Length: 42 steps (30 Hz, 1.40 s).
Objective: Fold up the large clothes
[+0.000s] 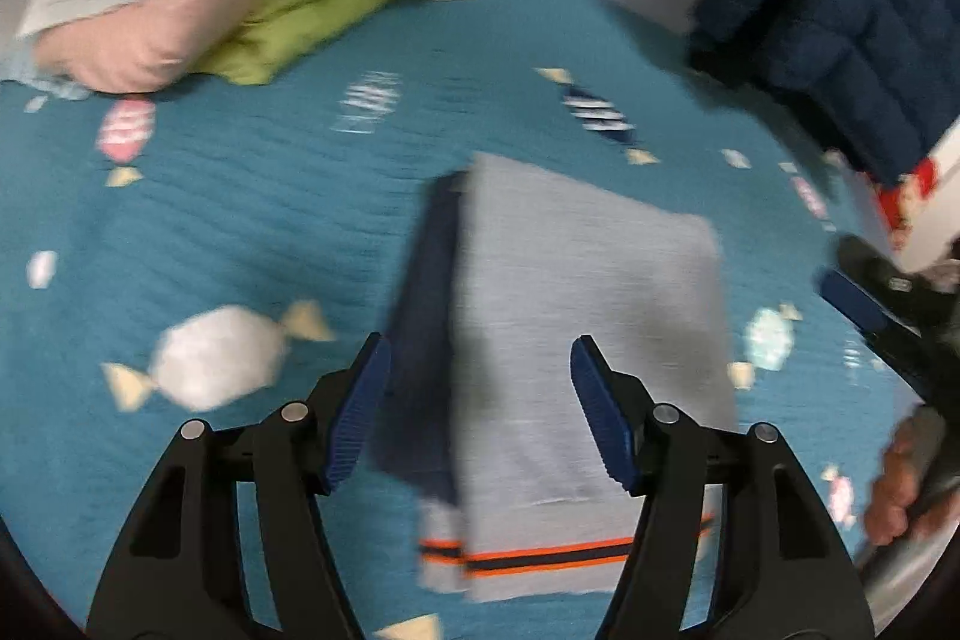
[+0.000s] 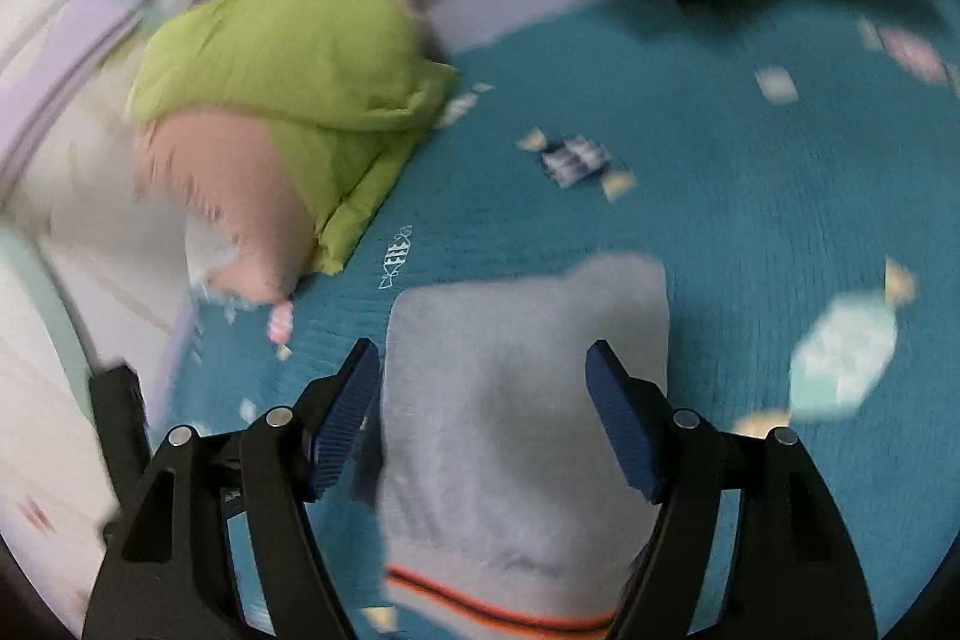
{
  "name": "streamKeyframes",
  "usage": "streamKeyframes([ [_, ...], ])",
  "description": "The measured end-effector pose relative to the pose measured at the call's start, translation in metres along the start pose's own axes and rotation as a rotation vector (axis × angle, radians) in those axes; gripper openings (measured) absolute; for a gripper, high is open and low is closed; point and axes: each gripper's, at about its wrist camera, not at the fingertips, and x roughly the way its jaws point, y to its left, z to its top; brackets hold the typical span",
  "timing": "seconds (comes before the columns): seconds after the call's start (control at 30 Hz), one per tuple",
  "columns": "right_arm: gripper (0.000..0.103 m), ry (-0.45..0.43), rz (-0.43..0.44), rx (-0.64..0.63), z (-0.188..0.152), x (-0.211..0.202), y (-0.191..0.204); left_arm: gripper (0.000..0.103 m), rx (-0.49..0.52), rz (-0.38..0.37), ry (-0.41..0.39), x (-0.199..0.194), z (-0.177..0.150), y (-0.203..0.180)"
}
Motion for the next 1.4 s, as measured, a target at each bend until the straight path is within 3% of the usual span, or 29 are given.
streamKeyframes([
  [0.03,0.055,0.006,-0.022,-0.04,0.0,0.008,0.005,0.052,0.005,-0.022,-0.001,0.003,0.0,-0.01],
  [0.07,0.046,0.025,-0.05,-0.065,-0.002,0.018,0.007,0.048,0.007,-0.034,-0.001,0.008,-0.002,-0.017],
  [0.1,0.03,0.044,-0.064,-0.073,-0.003,0.027,0.009,0.047,-0.004,-0.057,-0.009,0.018,-0.003,-0.021],
  [0.17,0.024,0.096,-0.068,-0.065,-0.008,0.057,0.004,0.036,-0.034,-0.084,-0.038,0.031,-0.005,-0.021],
  [0.2,0.02,0.108,-0.08,-0.058,-0.01,0.069,0.004,0.036,-0.075,-0.078,-0.048,0.045,-0.009,-0.019],
  [0.23,0.018,0.151,-0.113,-0.051,-0.019,0.089,-0.003,0.031,-0.112,-0.074,-0.033,0.058,-0.013,-0.014],
  [0.27,0.017,0.185,-0.132,-0.048,-0.025,0.1,-0.005,0.019,-0.136,-0.065,-0.006,0.069,-0.017,-0.011],
  [0.3,0.012,0.185,-0.156,-0.058,-0.038,0.107,-0.01,0.019,-0.148,-0.048,0.014,0.086,-0.027,-0.005],
  [0.37,0.011,0.154,-0.14,-0.104,-0.054,0.096,-0.01,0.009,-0.122,-0.057,-0.045,0.084,-0.039,0.0],
  [0.43,0.01,0.177,-0.122,-0.106,-0.065,0.085,-0.01,0.003,-0.113,-0.043,-0.033,0.078,-0.049,0.007],
  [0.5,0.01,0.228,-0.092,-0.064,-0.082,0.07,-0.016,0.003,-0.094,-0.038,-0.014,0.069,-0.059,0.015],
  [0.63,0.012,0.259,-0.116,-0.169,-0.103,0.046,0.0,0.003,-0.005,0.023,0.009,0.046,-0.07,0.005],
  [0.8,0.013,0.2,0.007,-0.112,-0.085,0.035,0.025,0.003,0.032,-0.093,-0.057,0.022,-0.069,-0.033],
  [0.87,0.013,0.245,0.001,-0.094,-0.092,0.054,0.026,0.003,0.003,-0.148,-0.028,0.033,-0.075,-0.04],
  [0.93,0.012,0.324,-0.022,-0.051,-0.113,0.068,0.013,0.001,0.003,-0.112,0.034,0.056,-0.094,-0.043],
  [1.0,0.01,0.258,0.034,-0.042,-0.133,0.049,0.001,0.001,-0.001,-0.136,-0.002,0.052,-0.111,-0.039],
  [1.1,0.01,0.289,0.066,-0.013,-0.141,0.031,-0.008,0.001,-0.038,-0.182,0.036,0.039,-0.122,-0.03],
  [1.23,0.01,0.354,0.058,-0.104,-0.142,0.014,0.0,0.002,0.078,-0.098,0.081,0.028,-0.134,-0.026],
  [1.3,0.012,0.356,0.059,-0.132,-0.132,0.008,0.003,0.002,0.102,-0.064,0.029,0.013,-0.124,-0.024],
  [1.4,0.013,0.211,0.008,-0.153,-0.094,0.005,0.003,0.002,0.12,-0.109,-0.087,-0.003,-0.09,-0.027],
])
